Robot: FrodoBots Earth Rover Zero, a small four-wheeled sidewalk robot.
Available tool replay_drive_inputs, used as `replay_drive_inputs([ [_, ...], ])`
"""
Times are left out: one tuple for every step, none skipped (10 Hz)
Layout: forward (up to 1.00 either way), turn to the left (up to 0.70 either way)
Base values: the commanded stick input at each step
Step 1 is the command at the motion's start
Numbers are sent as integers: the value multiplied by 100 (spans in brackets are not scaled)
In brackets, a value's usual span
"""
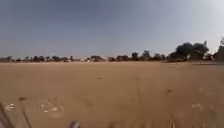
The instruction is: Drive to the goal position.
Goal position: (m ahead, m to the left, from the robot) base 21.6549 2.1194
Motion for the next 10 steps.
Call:
replay_drive_inputs([
  [70, 0],
  [70, 0],
  [70, 0],
  [70, 0],
  [70, 0],
  [70, 0],
  [70, 0],
  [70, 0],
  [70, 0],
  [70, 0],
])
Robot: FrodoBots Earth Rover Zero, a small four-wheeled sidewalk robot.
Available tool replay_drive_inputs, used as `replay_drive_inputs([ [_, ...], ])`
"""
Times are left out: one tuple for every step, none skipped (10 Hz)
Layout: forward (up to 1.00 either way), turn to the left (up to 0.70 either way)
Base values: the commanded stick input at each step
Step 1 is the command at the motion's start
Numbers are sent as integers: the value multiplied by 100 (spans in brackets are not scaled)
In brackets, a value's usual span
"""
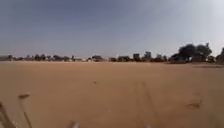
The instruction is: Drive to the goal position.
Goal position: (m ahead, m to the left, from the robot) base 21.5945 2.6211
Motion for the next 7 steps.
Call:
replay_drive_inputs([
  [70, 0],
  [70, 0],
  [70, 0],
  [70, 0],
  [70, 0],
  [70, 0],
  [70, 0],
])
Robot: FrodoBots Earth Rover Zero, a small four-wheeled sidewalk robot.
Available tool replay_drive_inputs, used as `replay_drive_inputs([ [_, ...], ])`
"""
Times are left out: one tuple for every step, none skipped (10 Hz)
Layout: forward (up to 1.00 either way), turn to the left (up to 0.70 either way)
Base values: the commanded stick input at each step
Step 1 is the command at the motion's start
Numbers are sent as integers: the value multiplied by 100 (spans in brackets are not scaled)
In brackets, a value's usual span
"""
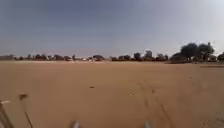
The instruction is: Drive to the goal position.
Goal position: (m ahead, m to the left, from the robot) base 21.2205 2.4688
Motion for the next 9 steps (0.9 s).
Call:
replay_drive_inputs([
  [70, 0],
  [70, 0],
  [70, 0],
  [70, 0],
  [70, 0],
  [70, 0],
  [70, 0],
  [70, 0],
  [70, 0],
])
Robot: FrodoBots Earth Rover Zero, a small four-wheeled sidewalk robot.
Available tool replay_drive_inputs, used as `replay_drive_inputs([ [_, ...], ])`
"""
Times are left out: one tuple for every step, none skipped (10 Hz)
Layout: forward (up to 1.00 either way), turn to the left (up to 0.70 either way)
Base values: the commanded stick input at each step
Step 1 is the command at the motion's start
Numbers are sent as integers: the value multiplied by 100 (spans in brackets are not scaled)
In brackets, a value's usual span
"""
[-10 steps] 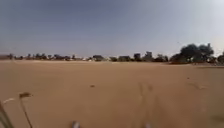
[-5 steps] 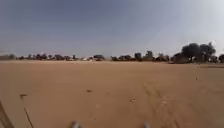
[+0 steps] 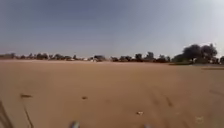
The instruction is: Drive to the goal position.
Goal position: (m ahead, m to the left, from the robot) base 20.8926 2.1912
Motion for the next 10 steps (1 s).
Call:
replay_drive_inputs([
  [70, 0],
  [70, 0],
  [70, 0],
  [70, 0],
  [70, 0],
  [70, 0],
  [70, 0],
  [70, 0],
  [70, 0],
  [70, 0],
])
